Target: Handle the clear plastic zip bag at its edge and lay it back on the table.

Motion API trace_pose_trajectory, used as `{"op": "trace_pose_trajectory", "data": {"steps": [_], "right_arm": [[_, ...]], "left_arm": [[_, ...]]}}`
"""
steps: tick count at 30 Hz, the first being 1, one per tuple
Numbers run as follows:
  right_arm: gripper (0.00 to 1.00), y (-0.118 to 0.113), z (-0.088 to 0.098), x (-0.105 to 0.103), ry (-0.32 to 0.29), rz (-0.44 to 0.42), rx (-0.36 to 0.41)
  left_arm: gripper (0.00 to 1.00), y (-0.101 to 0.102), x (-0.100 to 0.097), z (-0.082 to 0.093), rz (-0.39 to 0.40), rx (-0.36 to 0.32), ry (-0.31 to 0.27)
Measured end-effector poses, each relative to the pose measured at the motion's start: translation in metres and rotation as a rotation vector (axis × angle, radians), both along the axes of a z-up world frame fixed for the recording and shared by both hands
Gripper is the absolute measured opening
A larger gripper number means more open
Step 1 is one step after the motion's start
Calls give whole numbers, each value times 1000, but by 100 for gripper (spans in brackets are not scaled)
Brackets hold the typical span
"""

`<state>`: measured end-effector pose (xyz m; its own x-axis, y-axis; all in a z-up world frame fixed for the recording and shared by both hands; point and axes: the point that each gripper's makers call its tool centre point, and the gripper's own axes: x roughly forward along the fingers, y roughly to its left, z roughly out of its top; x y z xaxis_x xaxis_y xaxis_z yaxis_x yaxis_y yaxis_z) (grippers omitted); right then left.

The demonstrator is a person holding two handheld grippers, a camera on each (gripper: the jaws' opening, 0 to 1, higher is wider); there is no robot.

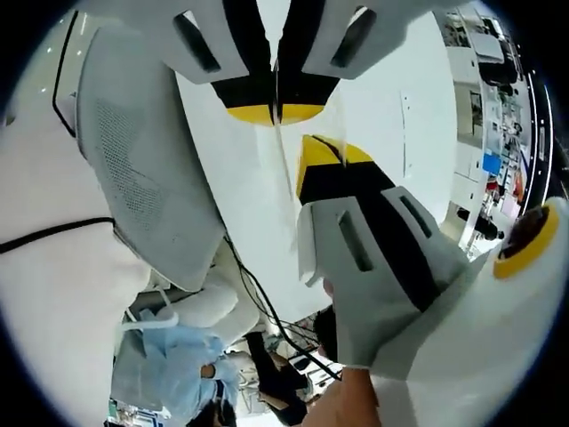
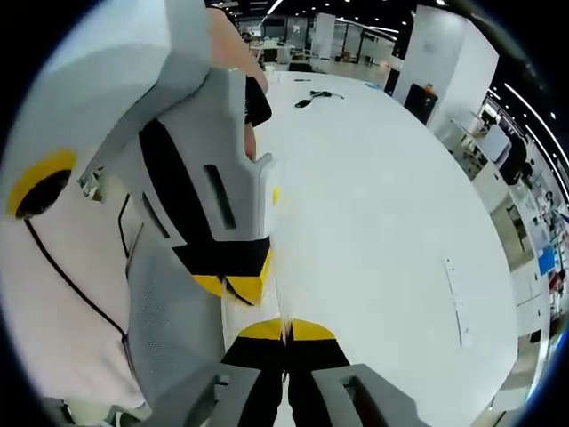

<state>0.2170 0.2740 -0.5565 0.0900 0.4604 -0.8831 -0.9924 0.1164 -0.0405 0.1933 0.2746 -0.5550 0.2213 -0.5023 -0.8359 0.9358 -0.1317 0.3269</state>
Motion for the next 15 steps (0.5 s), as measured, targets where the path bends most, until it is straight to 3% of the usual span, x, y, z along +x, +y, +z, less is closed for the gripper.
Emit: {"op": "trace_pose_trajectory", "data": {"steps": [15], "right_arm": [[0, -8, 7, 16, -36, -61, 3]], "left_arm": [[0, -2, -13, -1, 7, -39, 47]]}}
